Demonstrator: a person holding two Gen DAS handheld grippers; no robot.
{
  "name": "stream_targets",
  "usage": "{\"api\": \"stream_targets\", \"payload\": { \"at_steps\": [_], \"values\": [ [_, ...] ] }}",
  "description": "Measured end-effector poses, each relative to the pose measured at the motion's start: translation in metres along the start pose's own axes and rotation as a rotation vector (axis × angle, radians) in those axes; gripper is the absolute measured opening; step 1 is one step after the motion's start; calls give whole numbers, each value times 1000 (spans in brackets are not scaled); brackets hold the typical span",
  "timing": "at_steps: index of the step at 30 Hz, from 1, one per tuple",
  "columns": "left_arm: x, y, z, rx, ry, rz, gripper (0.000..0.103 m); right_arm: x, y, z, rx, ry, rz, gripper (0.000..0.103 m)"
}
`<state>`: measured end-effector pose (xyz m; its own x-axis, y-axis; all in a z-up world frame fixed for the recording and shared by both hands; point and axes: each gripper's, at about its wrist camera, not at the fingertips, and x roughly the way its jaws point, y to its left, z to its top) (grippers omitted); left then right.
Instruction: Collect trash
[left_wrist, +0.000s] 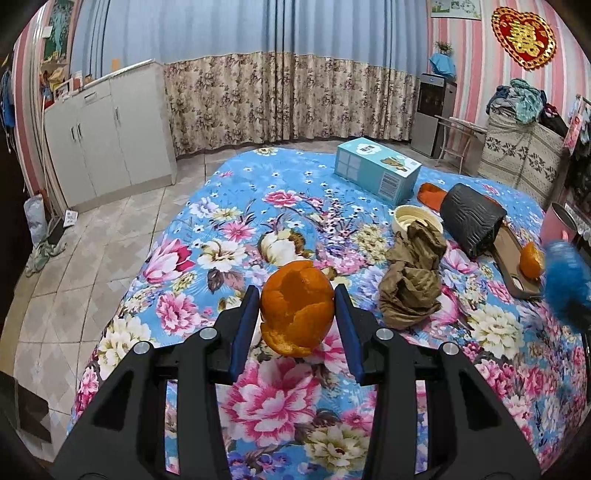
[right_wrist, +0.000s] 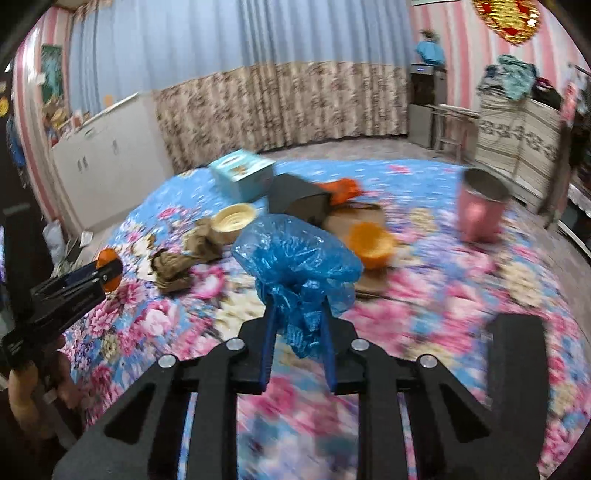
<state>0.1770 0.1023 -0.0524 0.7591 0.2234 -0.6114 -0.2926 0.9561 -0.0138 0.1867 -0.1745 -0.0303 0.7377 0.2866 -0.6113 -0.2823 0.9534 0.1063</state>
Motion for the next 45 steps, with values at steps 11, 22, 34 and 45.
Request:
{"api": "stream_targets", "payload": {
  "at_steps": [11,22,34,45],
  "values": [
    [-31,-72,4,101,-30,-157,35,-130,-129,-23,174,-168,-261,22],
    [-69,-248,19,207,-39,-460,31,-205,-247,-66,346,-213,-468,22],
    [-110,-387,-12,396,-8,-676,31,-236,-313,-103,463,-225,-574,22],
    [-137,-419,-40,442,-7,-737,31,-234,-337,-127,504,-200,-587,22]
  ]
}}
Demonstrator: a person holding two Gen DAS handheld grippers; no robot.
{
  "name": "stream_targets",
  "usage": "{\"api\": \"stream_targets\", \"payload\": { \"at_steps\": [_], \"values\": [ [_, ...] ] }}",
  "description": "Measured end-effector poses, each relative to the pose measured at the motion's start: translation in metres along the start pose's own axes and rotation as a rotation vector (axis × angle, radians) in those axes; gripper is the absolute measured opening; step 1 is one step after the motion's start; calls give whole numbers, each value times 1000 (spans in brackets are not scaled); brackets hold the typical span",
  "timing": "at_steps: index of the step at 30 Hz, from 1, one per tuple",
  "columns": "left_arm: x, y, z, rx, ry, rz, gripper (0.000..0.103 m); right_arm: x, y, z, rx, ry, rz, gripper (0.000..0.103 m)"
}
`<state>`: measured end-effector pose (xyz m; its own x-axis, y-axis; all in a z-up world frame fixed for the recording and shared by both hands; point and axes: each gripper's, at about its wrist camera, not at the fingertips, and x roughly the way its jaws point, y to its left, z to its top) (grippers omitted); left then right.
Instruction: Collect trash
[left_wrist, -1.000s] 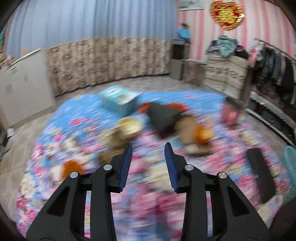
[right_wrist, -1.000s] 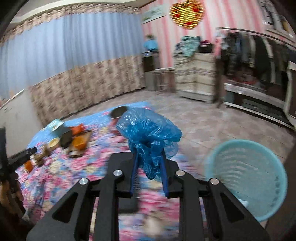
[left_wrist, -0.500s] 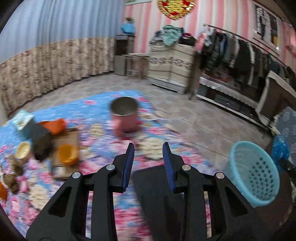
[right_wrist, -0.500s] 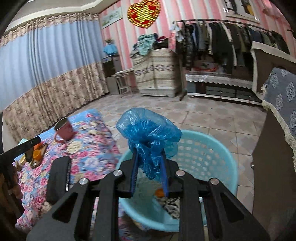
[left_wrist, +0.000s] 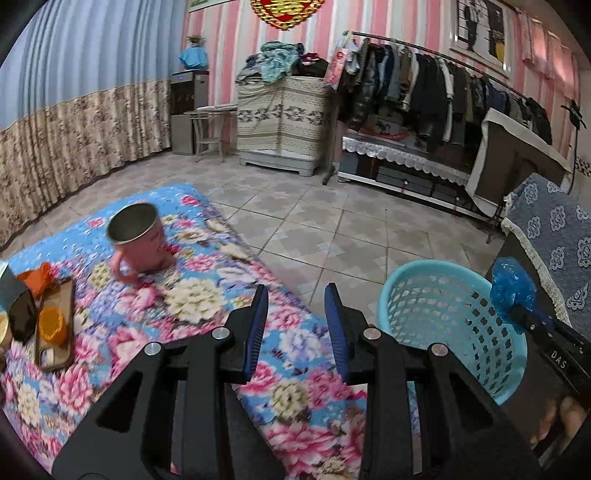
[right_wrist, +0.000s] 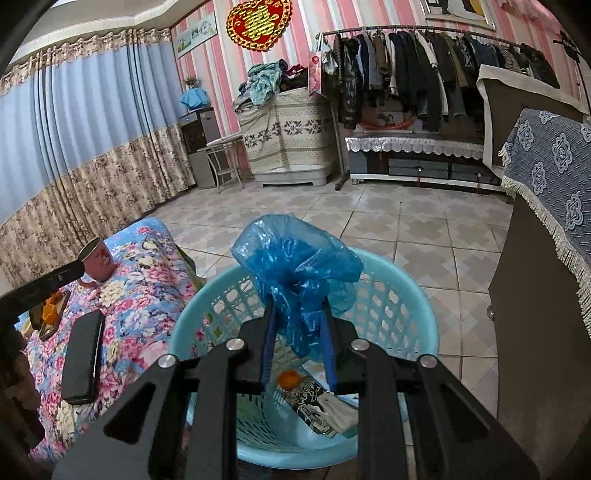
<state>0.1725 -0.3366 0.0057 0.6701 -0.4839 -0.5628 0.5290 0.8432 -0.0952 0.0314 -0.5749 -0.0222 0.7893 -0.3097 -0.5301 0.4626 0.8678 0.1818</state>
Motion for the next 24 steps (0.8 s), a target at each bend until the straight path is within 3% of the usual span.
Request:
{"api": "stream_targets", "payload": {
  "at_steps": [3,6,9,11,13,18,22,24],
  "values": [
    [-12,23,-9,-29,-4,56,36,0,6,0,-12,-2,10,22],
    [-32,65,-21,-73,-9,152,50,4,21,-3,-18,7,37,22],
    [-62,116,-36,-111,-36,283,63,7,40,-8,-36,13,70,22],
    [-83,152,-48,-143,-54,381,82,8,59,-12,-52,18,100,22],
    [-105,190,-63,-176,-55,464,88,8,75,-17,-59,25,129,22],
    [-141,271,-101,-207,15,657,93,10,102,-27,-80,49,164,22],
    [-156,324,-130,-263,90,752,94,12,115,-29,-100,58,170,22],
    [-160,337,-134,-315,101,754,94,12,121,-29,-115,60,167,22]
  ]
}}
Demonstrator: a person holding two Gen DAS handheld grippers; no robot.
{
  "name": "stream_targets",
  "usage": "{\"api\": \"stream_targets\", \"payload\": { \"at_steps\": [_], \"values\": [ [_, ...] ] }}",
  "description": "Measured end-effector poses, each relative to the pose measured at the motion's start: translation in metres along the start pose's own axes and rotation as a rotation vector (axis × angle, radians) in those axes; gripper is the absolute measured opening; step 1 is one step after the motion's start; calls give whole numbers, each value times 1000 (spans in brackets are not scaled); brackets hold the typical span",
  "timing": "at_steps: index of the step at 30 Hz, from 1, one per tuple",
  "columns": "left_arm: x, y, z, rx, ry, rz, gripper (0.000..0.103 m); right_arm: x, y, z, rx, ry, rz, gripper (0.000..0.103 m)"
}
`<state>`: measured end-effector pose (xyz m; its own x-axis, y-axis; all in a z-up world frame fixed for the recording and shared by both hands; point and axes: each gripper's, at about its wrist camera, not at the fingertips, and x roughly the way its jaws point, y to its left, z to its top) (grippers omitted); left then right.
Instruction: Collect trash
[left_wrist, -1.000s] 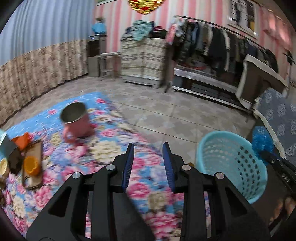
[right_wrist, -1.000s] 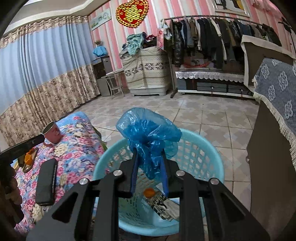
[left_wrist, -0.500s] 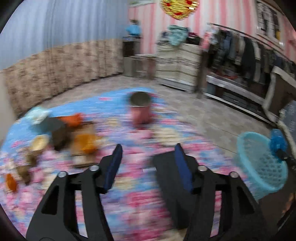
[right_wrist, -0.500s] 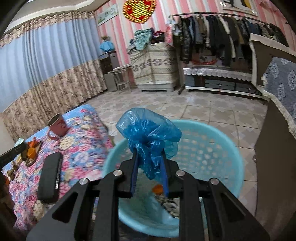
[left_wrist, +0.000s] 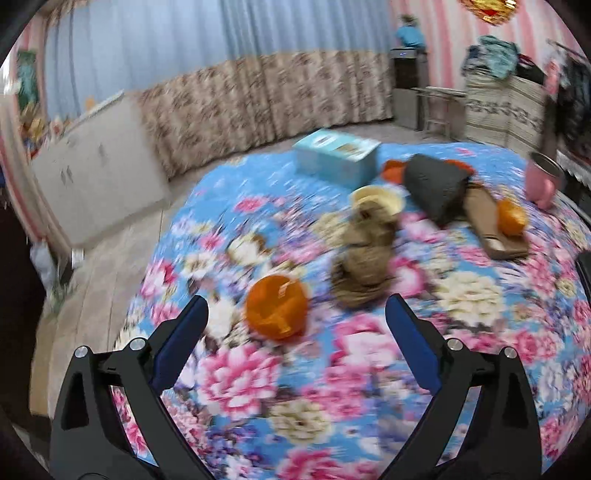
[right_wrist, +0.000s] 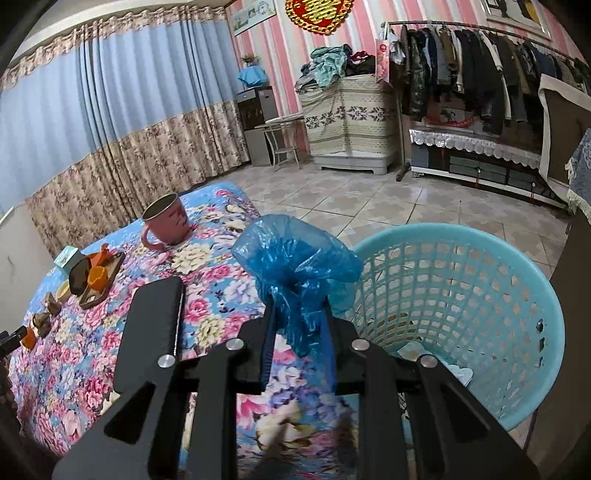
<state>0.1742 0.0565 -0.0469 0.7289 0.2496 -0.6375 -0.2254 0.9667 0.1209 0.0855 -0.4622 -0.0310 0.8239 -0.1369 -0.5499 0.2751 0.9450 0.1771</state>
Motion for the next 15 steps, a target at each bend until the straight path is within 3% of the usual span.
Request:
{"api": "stream_targets", "payload": {
  "at_steps": [4,12,15],
  "values": [
    [24,11,1,-59,47,2,93,0,3,2,-8,3,-7,22],
    [65,28,2,-152,174,-69,67,-3,-9,3,7,3,-29,22],
    [68,29,4,-149,164,-69,51,-2,-10,2,10,2,-25,22]
  ]
}}
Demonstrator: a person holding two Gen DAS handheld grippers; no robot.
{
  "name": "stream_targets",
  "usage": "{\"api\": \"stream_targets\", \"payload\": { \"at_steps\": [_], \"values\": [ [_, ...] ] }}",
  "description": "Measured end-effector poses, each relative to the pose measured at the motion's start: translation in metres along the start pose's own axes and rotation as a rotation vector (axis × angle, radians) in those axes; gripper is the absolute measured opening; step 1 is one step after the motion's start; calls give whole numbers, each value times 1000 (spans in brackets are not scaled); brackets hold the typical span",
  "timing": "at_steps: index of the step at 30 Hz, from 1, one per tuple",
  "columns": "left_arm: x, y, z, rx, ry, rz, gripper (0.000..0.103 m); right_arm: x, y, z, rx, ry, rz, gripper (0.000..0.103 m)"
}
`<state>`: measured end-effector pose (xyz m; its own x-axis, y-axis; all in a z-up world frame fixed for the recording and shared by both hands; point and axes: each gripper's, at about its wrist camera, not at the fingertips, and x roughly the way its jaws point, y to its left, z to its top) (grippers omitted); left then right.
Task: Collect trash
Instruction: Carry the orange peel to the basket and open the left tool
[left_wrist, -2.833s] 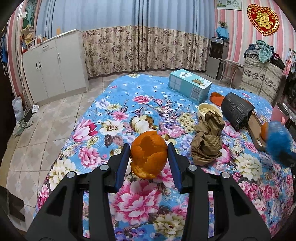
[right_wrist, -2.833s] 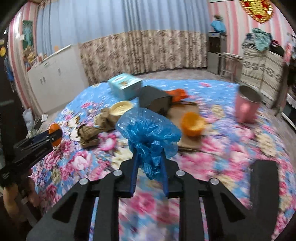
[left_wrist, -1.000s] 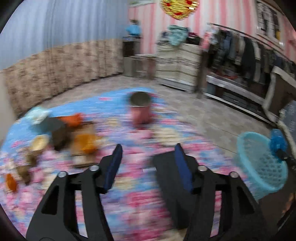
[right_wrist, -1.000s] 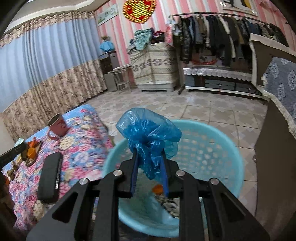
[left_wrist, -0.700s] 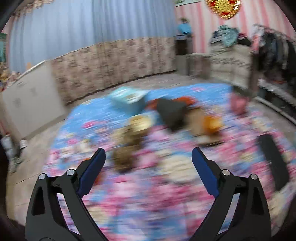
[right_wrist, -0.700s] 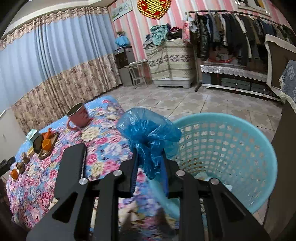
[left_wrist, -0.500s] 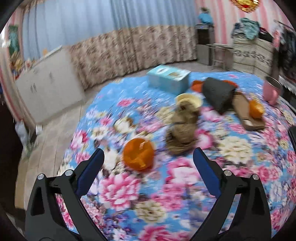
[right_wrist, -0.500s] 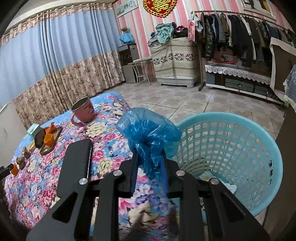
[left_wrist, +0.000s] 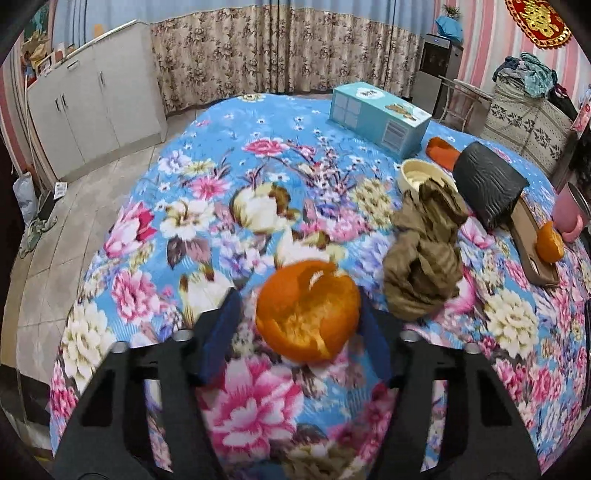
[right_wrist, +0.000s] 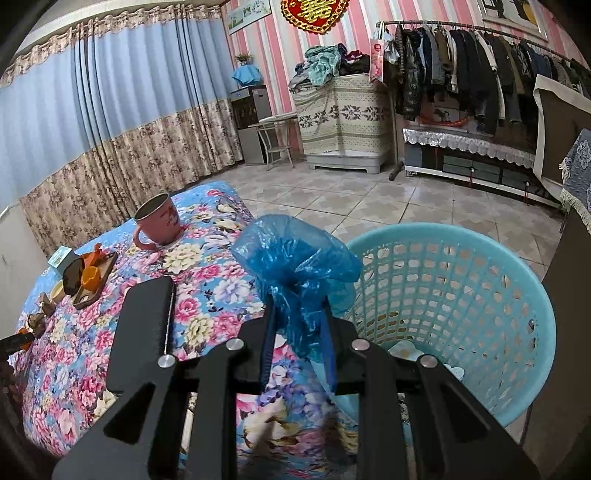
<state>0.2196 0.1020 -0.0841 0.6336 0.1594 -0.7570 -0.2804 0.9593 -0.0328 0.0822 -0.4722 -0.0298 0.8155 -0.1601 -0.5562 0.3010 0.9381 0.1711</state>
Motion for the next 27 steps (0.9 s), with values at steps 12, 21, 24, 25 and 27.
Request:
{"api": "stream_targets", "payload": {
  "at_steps": [12,21,24,25,27],
  "values": [
    [-56,-40,19,61,-117,-46,31,6,-57,7,66,-6,-127,22],
    [-126,-180,24,256,-241,-250,31,4,-104,-1,112,3,-190,23],
    [-148,-245,13,345,-269,-360,31,-1,-113,-1,127,-6,-196,23],
    [-155,-271,7,383,-273,-405,31,-3,-118,-1,136,-10,-199,23],
    [-166,-316,-9,451,-270,-487,31,-7,-126,-2,147,-18,-207,23]
  ]
}}
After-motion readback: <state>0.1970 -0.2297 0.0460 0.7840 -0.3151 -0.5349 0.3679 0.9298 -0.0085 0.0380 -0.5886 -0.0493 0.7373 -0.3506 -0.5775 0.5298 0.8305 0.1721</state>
